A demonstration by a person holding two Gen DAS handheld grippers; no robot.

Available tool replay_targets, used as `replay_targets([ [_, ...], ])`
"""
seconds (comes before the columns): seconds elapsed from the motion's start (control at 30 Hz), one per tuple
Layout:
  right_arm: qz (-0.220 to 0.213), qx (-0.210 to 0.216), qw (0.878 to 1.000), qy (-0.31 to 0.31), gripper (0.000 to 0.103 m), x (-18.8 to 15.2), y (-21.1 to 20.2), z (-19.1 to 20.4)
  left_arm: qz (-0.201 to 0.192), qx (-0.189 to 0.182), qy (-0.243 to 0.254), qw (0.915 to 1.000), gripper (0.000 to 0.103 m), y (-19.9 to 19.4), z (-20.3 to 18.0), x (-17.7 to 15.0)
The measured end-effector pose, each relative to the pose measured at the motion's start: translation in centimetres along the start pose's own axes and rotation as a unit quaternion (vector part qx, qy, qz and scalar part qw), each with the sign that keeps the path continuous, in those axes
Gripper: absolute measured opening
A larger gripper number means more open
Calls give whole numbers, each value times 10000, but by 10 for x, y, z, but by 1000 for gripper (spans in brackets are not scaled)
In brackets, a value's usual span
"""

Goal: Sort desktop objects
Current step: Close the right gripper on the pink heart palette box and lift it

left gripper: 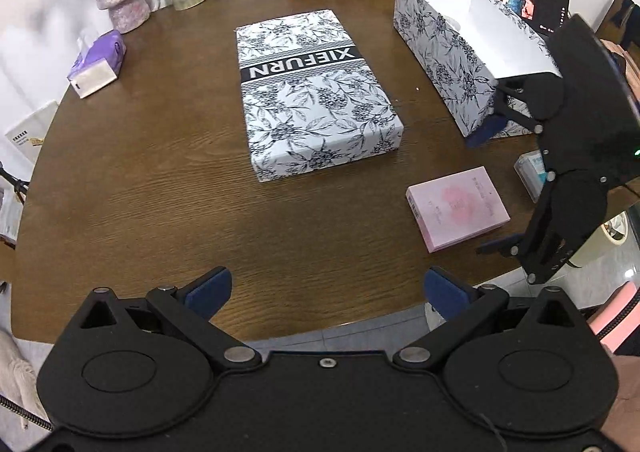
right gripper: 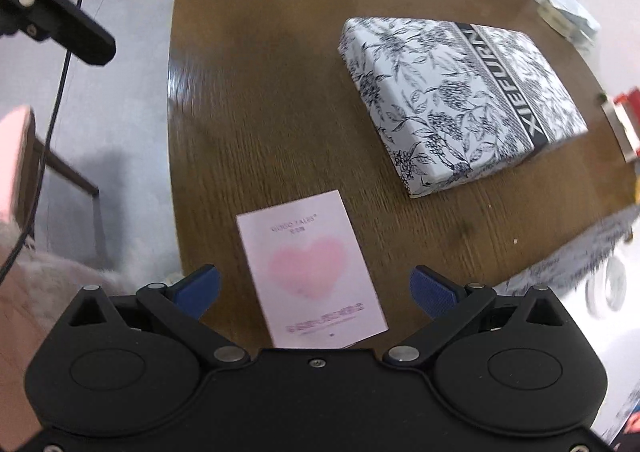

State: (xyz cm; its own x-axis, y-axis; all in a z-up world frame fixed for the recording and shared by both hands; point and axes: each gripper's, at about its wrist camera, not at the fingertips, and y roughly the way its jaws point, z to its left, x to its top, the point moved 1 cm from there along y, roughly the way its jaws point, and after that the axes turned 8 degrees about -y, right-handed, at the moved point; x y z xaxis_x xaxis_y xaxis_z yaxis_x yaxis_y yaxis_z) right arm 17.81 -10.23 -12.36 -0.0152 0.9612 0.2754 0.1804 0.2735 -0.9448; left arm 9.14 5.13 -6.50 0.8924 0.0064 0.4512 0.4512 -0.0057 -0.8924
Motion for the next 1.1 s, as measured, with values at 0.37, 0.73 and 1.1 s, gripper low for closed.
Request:
replay_targets([
  [0.37,390,567,9952,-694,86,6,27,-8,365,-208,246,9988,103,24,-23,-1],
  [0.73,643,1018,9897,-776,82,11,36,-14,383,-309,140,9987,103,26,-26,-2],
  [1.1,770,1052,9866,-982,69,19,38,-14,357,-317,66,9988,103,20,-25,-1],
])
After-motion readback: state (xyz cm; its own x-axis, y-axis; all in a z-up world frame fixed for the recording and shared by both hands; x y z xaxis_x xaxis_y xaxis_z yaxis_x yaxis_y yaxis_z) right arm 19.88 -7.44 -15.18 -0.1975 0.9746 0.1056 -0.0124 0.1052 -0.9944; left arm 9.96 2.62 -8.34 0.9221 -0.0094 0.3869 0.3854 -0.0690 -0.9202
